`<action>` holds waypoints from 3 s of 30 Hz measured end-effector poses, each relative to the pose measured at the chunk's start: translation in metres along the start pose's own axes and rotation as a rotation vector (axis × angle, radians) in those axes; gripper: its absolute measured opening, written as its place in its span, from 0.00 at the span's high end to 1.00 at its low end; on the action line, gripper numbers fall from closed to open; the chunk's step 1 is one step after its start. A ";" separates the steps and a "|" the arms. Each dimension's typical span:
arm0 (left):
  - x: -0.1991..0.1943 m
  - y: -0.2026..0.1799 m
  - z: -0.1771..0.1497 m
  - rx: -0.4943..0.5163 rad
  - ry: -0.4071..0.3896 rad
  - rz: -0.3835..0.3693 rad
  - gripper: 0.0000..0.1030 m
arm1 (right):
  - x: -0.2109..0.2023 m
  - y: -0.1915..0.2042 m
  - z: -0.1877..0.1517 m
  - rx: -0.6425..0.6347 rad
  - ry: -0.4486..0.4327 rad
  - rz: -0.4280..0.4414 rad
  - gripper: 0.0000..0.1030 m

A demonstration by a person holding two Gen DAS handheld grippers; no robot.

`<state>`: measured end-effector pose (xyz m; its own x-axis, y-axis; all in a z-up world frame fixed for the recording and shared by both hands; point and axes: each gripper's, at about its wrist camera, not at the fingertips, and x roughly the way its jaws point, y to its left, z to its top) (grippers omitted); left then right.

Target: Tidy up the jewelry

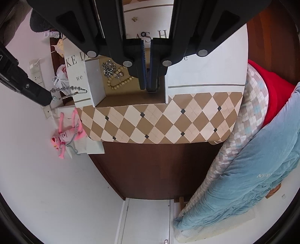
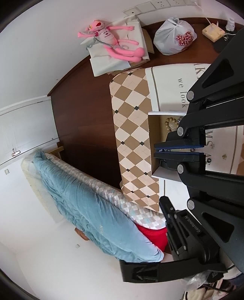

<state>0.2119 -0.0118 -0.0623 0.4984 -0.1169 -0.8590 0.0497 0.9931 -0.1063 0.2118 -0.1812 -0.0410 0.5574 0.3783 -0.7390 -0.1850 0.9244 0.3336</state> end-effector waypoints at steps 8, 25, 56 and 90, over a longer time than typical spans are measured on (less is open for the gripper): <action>-0.007 0.005 -0.029 -0.052 0.037 -0.002 0.94 | -0.010 -0.005 -0.016 0.038 0.010 0.065 0.98; 0.073 -0.020 -0.153 0.009 0.254 0.104 0.46 | 0.011 -0.045 -0.149 0.101 0.157 -0.091 0.98; 0.079 -0.059 -0.169 0.120 0.200 0.044 0.97 | 0.015 -0.065 -0.165 0.151 0.164 -0.145 0.98; 0.066 -0.018 -0.169 -0.023 0.219 0.038 0.05 | 0.008 -0.059 -0.155 0.187 0.137 -0.055 0.98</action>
<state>0.0978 -0.0391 -0.2016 0.2993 -0.0813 -0.9507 0.0139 0.9966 -0.0809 0.1017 -0.2253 -0.1580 0.4453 0.3429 -0.8271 0.0029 0.9232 0.3843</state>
